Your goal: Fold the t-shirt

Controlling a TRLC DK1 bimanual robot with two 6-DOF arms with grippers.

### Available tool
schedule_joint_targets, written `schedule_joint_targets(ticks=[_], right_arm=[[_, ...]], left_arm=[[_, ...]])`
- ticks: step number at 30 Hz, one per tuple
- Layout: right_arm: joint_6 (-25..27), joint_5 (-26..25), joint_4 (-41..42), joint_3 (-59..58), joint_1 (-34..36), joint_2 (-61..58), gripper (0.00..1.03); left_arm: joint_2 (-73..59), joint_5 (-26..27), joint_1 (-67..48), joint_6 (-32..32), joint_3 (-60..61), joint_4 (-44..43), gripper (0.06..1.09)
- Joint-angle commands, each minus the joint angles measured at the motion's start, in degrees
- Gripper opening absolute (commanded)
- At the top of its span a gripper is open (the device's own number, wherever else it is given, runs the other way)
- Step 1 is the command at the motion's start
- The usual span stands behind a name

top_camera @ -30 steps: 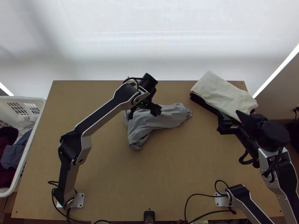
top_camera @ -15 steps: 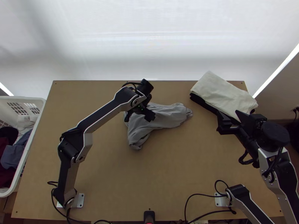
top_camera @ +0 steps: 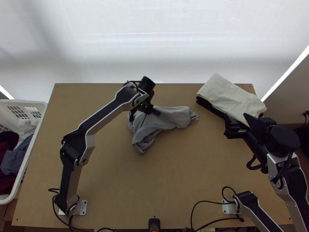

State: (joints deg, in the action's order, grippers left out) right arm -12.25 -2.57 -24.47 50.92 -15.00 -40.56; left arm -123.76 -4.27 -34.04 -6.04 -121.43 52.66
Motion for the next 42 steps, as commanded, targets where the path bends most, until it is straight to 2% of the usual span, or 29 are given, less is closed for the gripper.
schedule_joint_targets(ticks=[1,6,17,22,26,37,42], right_arm=[[-1.37,-0.24,0.83,-1.17,-0.55,-0.14,0.99],[-2.34,-0.24,2.14,-1.96,-1.69,-0.23,0.99],[-2.78,-0.24,3.46,-2.66,-3.45,-1.19,0.99],[-2.78,-0.24,3.55,-3.02,-3.54,-0.93,0.99],[-2.78,-0.24,4.61,-3.28,-3.54,-0.84,0.99],[-2.08,-0.24,6.36,-4.86,-4.95,-0.49,0.99],[-1.81,-0.24,7.24,-5.83,-5.39,-0.49,0.99]], left_arm=[[2.12,-1.09,2.84,-4.24,-9.53,-1.51,0.09],[8.36,-2.76,3.9,-6.61,-9.62,-7.49,0.09],[6.17,-4.52,7.41,-8.37,-7.69,-7.31,0.09],[8.28,-6.01,8.82,-8.9,-10.15,-11.27,0.09],[13.37,-9.09,11.45,-10.74,-10.15,-18.47,0.09],[30.34,-10.58,20.16,-10.57,-8.83,-29.9,0.09],[38.77,-11.28,24.64,-8.11,-7.07,-33.59,0.09]])
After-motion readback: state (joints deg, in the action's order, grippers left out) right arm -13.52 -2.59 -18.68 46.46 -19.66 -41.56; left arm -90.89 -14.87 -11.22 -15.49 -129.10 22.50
